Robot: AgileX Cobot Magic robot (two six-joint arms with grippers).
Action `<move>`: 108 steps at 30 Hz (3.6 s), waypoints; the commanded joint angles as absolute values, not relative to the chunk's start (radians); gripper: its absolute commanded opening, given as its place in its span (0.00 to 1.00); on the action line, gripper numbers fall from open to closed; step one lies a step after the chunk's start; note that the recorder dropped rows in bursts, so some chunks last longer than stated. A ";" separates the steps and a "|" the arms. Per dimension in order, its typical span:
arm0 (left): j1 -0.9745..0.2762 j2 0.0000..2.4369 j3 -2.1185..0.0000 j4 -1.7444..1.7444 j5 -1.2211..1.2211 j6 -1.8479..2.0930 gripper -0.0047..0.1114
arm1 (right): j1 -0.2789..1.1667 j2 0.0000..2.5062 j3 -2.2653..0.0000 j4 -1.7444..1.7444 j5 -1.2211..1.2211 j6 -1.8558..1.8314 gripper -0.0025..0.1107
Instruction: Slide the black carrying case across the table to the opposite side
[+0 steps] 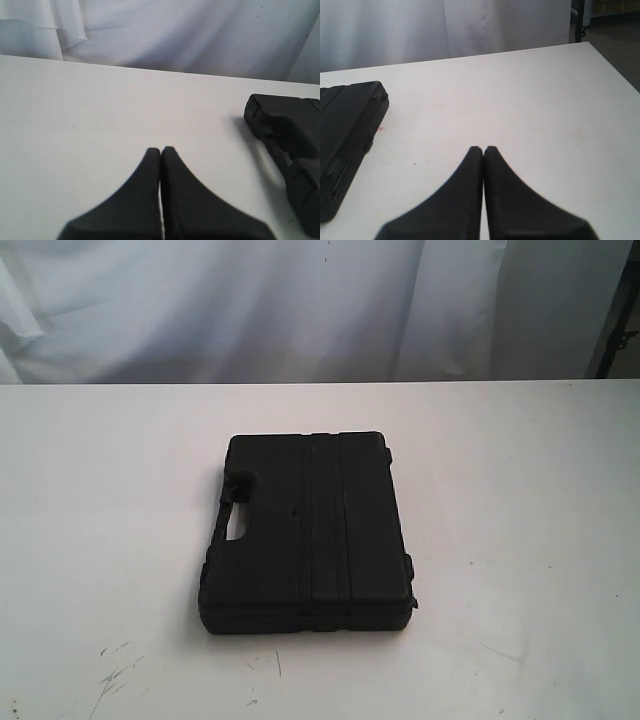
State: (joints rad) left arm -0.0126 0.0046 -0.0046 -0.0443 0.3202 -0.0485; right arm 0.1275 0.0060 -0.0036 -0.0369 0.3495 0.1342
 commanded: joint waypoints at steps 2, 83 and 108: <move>-0.012 0.000 0.000 -0.047 0.310 -0.048 0.04 | 0.120 0.000 0.000 -0.036 0.353 0.137 0.02; -0.012 0.938 -0.726 -0.338 0.702 0.113 0.04 | 0.120 0.000 0.000 -0.036 0.353 0.143 0.02; -0.285 1.482 -1.168 -0.295 0.896 -0.034 0.04 | 0.120 0.000 0.000 -0.036 0.351 0.145 0.02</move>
